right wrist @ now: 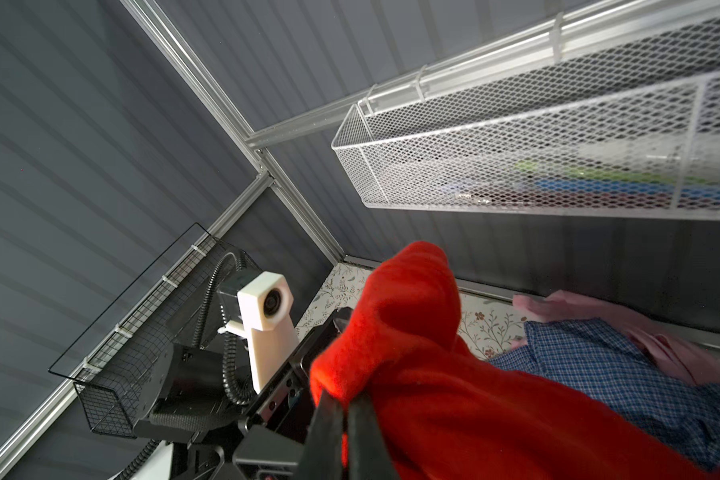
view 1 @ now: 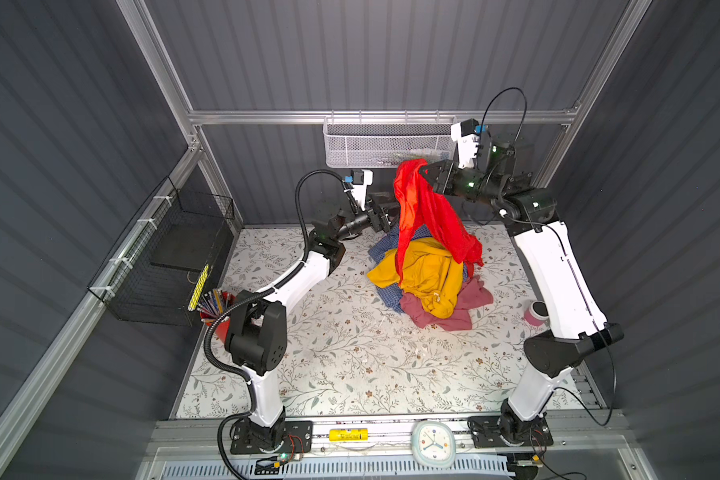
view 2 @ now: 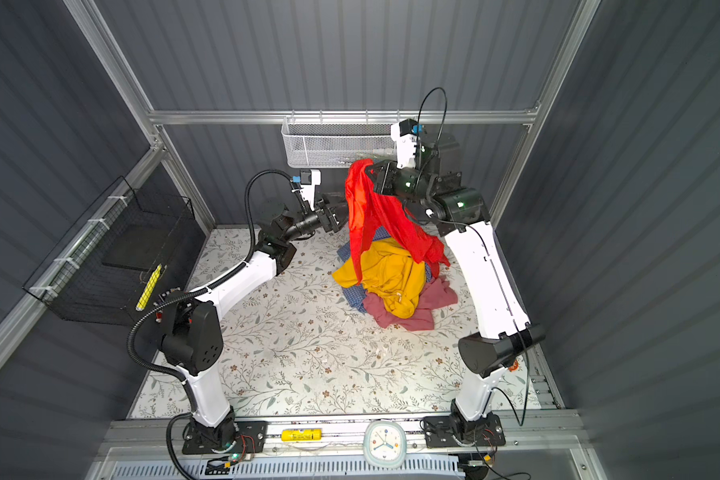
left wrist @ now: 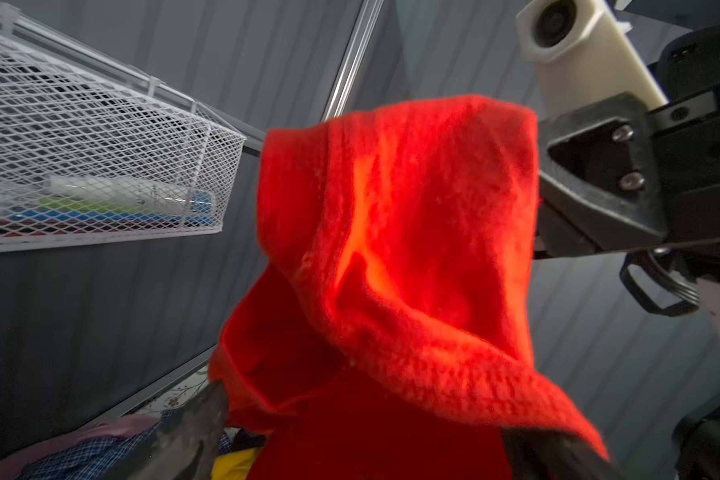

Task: Pick out a specific cloth from the pile
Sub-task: 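Move the left gripper up to the hanging red cloth while the right gripper holds it, then grasp the red cloth with the left gripper while the right gripper releases it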

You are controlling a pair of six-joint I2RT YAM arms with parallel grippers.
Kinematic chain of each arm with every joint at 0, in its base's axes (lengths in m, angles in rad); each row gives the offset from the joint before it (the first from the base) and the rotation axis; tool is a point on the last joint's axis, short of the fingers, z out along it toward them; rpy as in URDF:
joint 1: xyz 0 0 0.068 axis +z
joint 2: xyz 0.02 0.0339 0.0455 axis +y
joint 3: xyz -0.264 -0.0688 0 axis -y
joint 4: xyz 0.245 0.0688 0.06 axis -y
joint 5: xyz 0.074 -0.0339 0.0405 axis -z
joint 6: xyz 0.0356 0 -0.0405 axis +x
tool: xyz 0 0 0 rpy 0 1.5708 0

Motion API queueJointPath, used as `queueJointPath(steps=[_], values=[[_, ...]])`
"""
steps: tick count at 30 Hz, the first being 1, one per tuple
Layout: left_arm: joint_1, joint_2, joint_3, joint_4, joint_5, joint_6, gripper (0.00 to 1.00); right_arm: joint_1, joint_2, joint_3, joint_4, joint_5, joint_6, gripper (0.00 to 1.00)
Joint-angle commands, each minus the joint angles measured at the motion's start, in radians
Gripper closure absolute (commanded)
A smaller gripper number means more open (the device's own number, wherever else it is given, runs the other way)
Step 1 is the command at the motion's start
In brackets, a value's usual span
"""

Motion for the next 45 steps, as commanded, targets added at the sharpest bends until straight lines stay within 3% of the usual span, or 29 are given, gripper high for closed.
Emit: queueJointPath(steps=[1, 11, 17, 21, 24, 28, 30, 32, 34, 35, 37, 39, 41, 43, 45], values=[[-0.021, 0.029, 0.08, 0.096, 0.066, -0.066, 0.0, -0.007, -0.05, -0.046, 0.07, -0.042, 0.005, 1.0], [-0.104, 0.162, 0.197, 0.095, 0.108, -0.089, 0.0, -0.007, -0.056, -0.085, 0.147, -0.112, 0.067, 1.0], [-0.106, 0.183, 0.215, 0.111, 0.009, -0.062, 0.04, -0.006, -0.067, -0.118, 0.152, -0.134, 0.087, 1.0], [-0.105, 0.171, 0.24, 0.04, -0.061, 0.034, 0.22, -0.006, -0.125, -0.245, 0.199, -0.123, 0.104, 1.0], [-0.105, 0.176, 0.253, 0.065, -0.081, 0.037, 0.33, -0.006, -0.171, -0.332, 0.23, -0.107, 0.111, 1.0], [-0.105, 0.195, 0.273, 0.117, -0.085, -0.004, 0.65, -0.009, -0.197, -0.37, 0.224, -0.085, 0.107, 1.0], [-0.105, 0.195, 0.283, 0.122, -0.092, -0.002, 0.86, -0.011, -0.2, -0.366, 0.211, -0.067, 0.098, 0.99], [-0.1, 0.186, 0.297, 0.109, -0.094, 0.015, 1.0, -0.014, -0.205, -0.359, 0.193, -0.043, 0.082, 0.89], [-0.095, 0.166, 0.299, 0.097, -0.107, 0.032, 1.0, -0.015, -0.215, -0.353, 0.167, 0.0, 0.053, 0.83], [-0.091, 0.15, 0.294, 0.092, -0.118, 0.044, 1.0, -0.018, -0.221, -0.35, 0.148, 0.034, 0.037, 0.68], [-0.082, 0.113, 0.28, 0.061, -0.15, 0.071, 1.0, -0.022, -0.237, -0.351, 0.116, 0.123, 0.01, 0.58], [-0.073, 0.068, 0.278, -0.016, -0.171, 0.125, 1.0, -0.028, -0.263, -0.368, 0.088, 0.218, -0.018, 0.4], [-0.069, 0.026, 0.288, -0.124, -0.19, 0.19, 1.0, -0.034, -0.294, -0.406, 0.079, 0.31, -0.042, 0.33], [-0.069, -0.02, 0.275, -0.182, -0.227, 0.248, 1.0, -0.041, -0.329, -0.46, 0.093, 0.387, -0.051, 0.16], [-0.068, -0.056, 0.256, -0.205, -0.267, 0.281, 1.0, -0.051, -0.363, -0.515, 0.114, 0.421, -0.057, 0.1]])
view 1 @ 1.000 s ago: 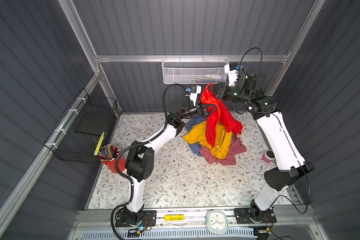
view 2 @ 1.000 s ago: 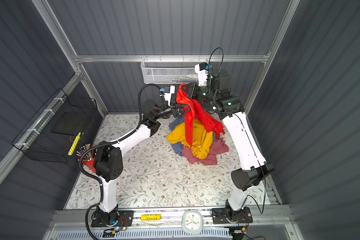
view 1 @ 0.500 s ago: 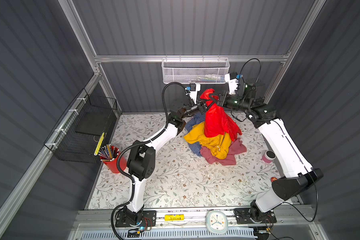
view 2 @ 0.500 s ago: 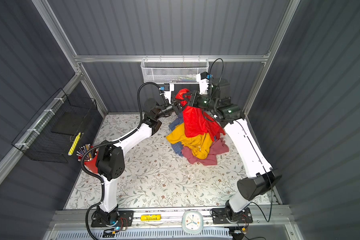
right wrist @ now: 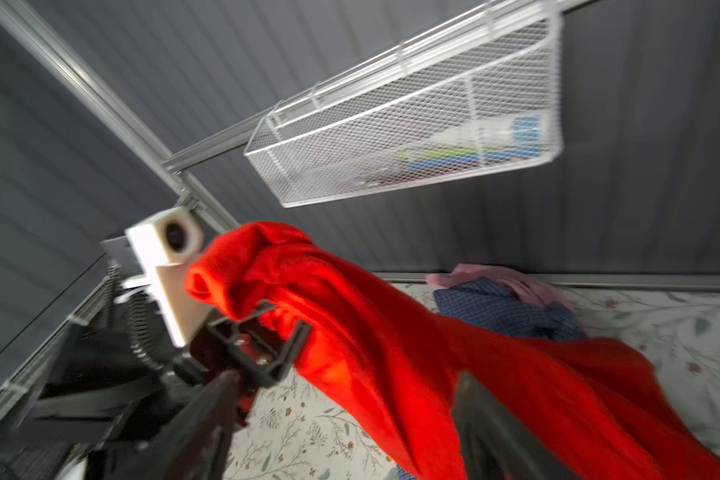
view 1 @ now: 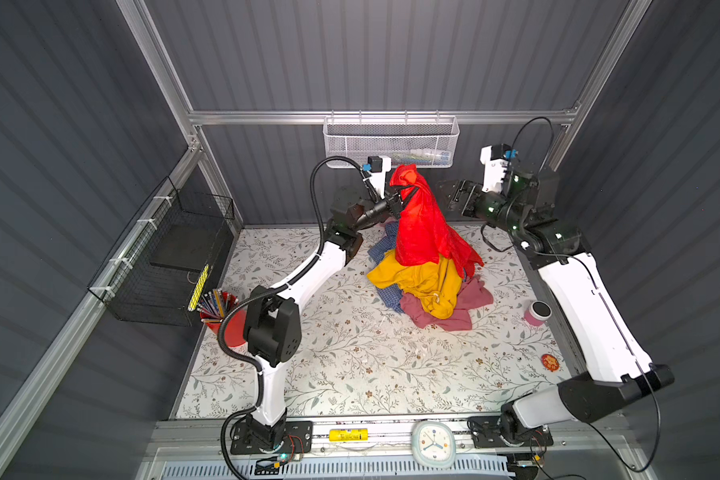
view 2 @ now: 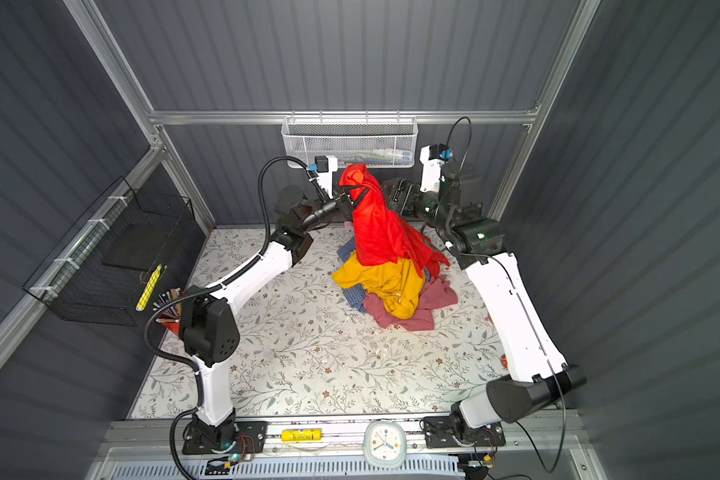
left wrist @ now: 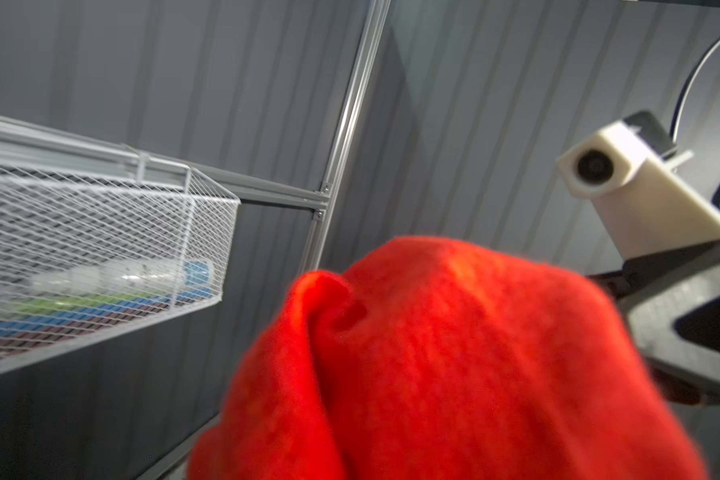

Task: Pick out a specific cloth from the pile
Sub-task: 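Grasp the red cloth with the left gripper while the right gripper releases it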

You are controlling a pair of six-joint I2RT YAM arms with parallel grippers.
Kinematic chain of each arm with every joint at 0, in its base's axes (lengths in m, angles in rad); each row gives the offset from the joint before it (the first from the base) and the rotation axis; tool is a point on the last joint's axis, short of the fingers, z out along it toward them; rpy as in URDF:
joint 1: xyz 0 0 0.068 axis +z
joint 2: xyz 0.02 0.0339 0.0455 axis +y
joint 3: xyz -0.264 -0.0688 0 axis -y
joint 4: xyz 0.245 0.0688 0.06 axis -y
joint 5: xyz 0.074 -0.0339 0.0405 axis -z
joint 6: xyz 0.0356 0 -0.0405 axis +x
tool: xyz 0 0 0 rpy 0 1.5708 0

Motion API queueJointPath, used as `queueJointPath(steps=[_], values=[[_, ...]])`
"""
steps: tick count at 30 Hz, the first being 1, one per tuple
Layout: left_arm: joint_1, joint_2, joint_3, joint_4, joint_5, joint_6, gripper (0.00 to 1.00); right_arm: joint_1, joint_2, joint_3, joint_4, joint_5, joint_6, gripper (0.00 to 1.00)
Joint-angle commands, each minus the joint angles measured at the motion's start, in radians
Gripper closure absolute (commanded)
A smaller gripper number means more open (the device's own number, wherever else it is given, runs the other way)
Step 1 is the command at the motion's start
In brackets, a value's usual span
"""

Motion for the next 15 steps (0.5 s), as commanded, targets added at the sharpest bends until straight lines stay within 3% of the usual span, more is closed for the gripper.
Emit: queueJointPath(steps=[1, 5, 15], values=[[0.006, -0.134, 0.006, -0.05, -0.089, 0.123, 1.0, -0.014, -0.047, -0.078, 0.008, 0.154, -0.04, 0.09], [0.013, -0.145, 0.065, -0.177, -0.116, 0.186, 1.0, -0.026, -0.102, -0.19, 0.035, 0.208, -0.068, 0.01], [0.078, -0.172, 0.15, -0.374, -0.249, 0.287, 1.0, -0.11, -0.221, -0.513, 0.163, 0.207, -0.044, 0.01]])
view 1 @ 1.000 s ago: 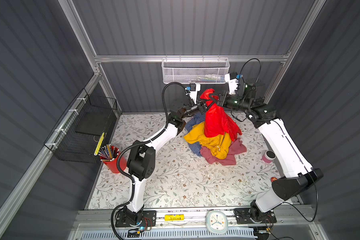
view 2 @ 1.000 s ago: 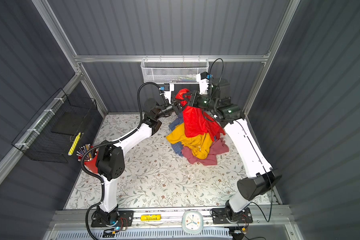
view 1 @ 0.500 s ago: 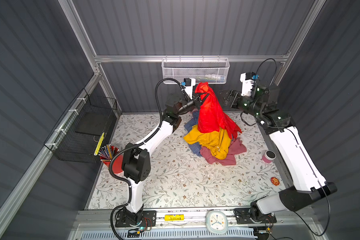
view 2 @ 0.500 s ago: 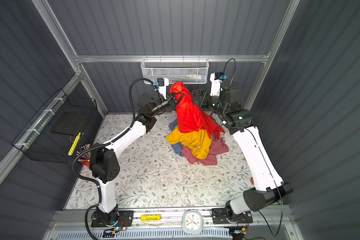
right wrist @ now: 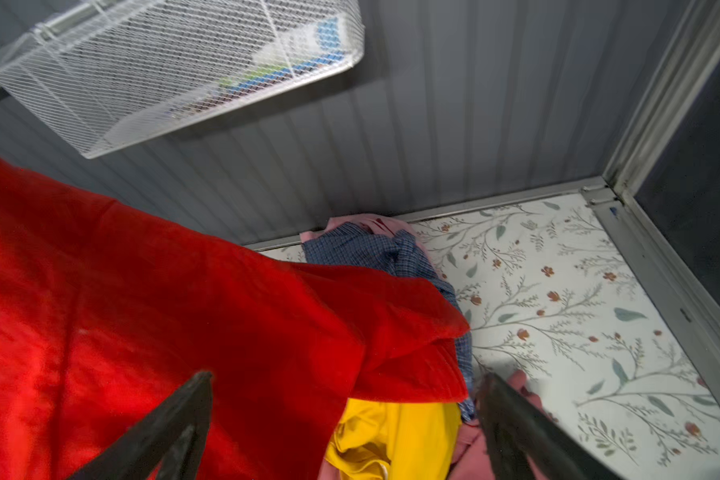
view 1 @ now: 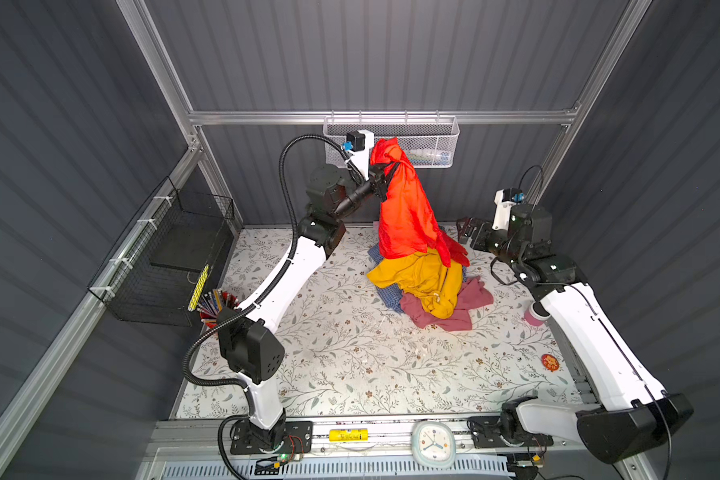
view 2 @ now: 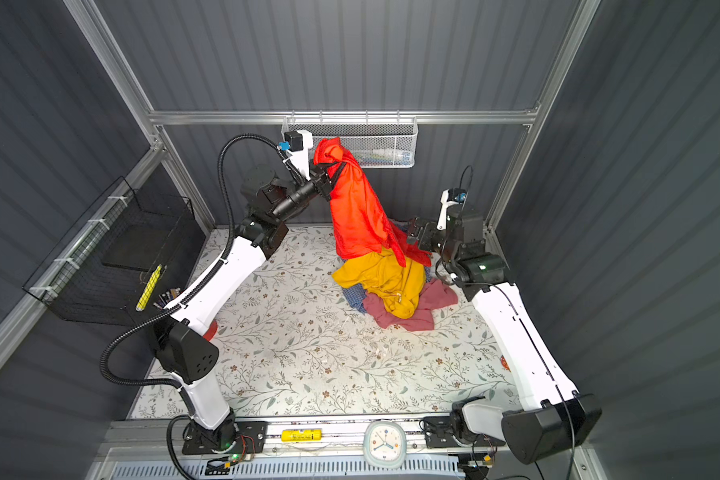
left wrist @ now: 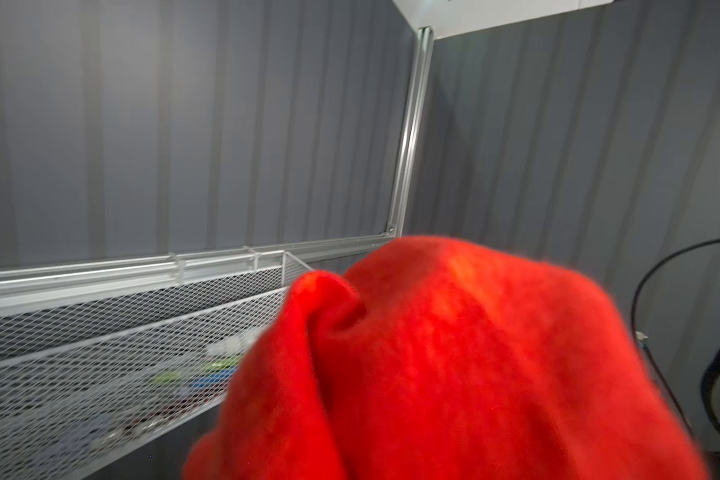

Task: Pick out a specific cloth from the pile
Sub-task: 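Grasp the red cloth with the left gripper while the right gripper releases it, then carry the red cloth with the left gripper and lay it on the table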

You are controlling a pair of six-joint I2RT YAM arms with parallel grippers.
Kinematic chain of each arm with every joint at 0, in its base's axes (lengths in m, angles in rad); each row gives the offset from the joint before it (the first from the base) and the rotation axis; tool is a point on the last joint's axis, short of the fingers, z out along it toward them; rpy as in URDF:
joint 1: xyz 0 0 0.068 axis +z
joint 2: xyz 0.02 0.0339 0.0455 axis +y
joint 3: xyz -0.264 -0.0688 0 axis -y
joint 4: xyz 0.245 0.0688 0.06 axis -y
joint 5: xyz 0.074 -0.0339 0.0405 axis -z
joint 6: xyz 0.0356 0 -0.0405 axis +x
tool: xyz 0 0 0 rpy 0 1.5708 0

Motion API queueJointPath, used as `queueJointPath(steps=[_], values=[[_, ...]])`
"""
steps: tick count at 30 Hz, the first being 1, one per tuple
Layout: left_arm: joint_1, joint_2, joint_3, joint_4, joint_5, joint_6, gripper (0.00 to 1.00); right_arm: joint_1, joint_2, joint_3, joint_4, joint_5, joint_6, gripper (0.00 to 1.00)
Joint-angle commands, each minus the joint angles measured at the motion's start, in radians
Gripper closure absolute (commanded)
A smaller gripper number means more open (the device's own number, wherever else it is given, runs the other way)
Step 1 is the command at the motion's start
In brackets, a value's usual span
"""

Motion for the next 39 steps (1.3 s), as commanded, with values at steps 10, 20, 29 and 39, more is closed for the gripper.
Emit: queueJointPath(steps=[10, 20, 29, 39], values=[[0.148, -0.068, 0.117, -0.25, -0.237, 0.214, 1.0, -0.045, -0.058, -0.155, 0.104, 0.002, 0.047, 0.01], [0.285, -0.055, 0.104, -0.345, -0.401, 0.35, 1.0, -0.048, -0.045, -0.153, 0.11, -0.03, 0.05, 0.01], [0.345, -0.007, -0.042, -0.414, -0.476, 0.4, 1.0, -0.047, -0.05, -0.155, 0.106, -0.041, 0.047, 0.01], [0.343, -0.178, -0.367, -0.435, -0.399, 0.247, 1.0, -0.048, -0.038, -0.153, 0.114, -0.071, 0.059, 0.01]])
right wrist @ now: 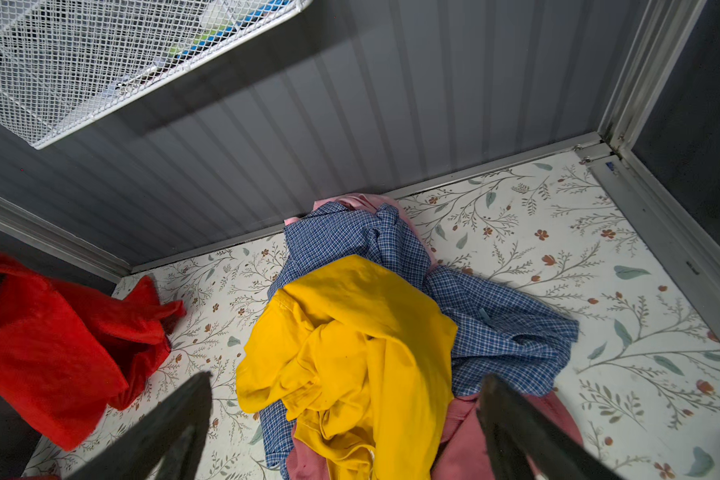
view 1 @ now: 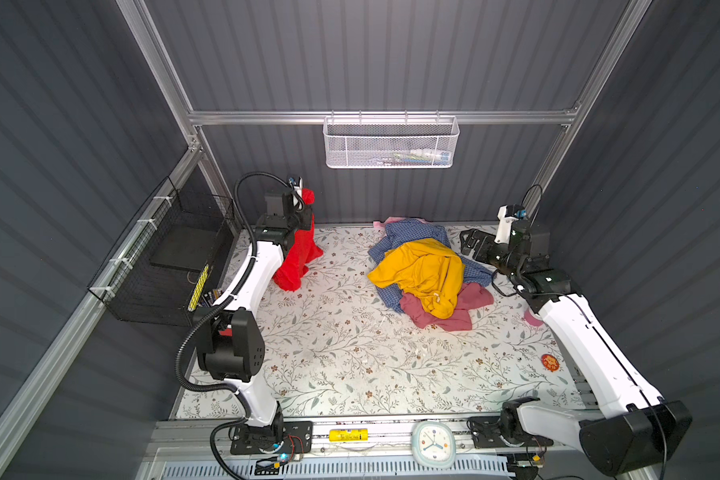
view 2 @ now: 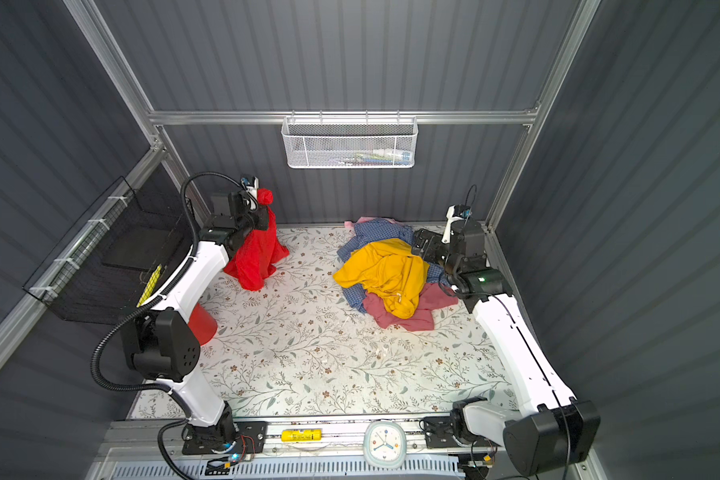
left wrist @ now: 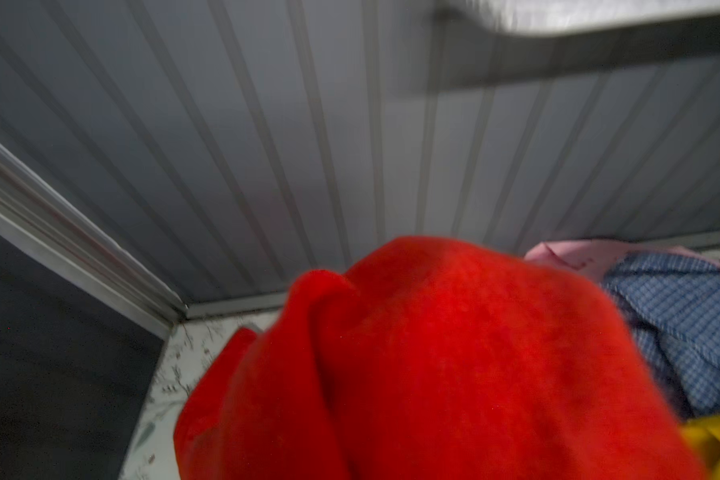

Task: Pick out a specific cloth from the pile
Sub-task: 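Carry the red cloth with the left gripper and lay it on the table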

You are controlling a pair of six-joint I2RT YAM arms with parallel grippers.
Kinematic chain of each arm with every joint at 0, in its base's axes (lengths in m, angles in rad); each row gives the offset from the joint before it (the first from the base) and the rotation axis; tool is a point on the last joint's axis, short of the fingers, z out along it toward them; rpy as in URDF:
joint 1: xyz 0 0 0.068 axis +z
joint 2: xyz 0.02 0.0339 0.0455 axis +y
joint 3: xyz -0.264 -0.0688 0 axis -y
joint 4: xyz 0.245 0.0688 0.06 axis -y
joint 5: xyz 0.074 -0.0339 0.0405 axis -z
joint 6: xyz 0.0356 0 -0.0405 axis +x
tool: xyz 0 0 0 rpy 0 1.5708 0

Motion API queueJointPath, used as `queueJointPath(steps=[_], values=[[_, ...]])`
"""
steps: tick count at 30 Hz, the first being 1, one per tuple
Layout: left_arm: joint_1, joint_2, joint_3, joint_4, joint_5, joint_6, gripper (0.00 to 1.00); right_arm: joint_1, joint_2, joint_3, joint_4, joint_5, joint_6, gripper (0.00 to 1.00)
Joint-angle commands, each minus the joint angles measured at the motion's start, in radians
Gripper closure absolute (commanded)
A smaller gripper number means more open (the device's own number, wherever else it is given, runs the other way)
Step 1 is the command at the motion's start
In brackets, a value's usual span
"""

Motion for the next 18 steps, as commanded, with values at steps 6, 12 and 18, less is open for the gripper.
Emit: queueJointPath(steps=[6, 12, 18], values=[[-0.012, -0.164, -0.11, -0.151, 0.126, -0.161, 1.0, -0.005, 0.043, 0.011, 0.039, -0.07, 0.032, 0.01], [-0.071, -0.197, -0.133, -0.122, 0.135, -0.173, 1.0, -0.004, 0.087, 0.04, 0.053, -0.121, 0.048, 0.01], [-0.132, -0.118, 0.041, -0.104, 0.215, -0.254, 1.0, -0.004, 0.096, 0.065, 0.037, -0.126, 0.053, 0.01]])
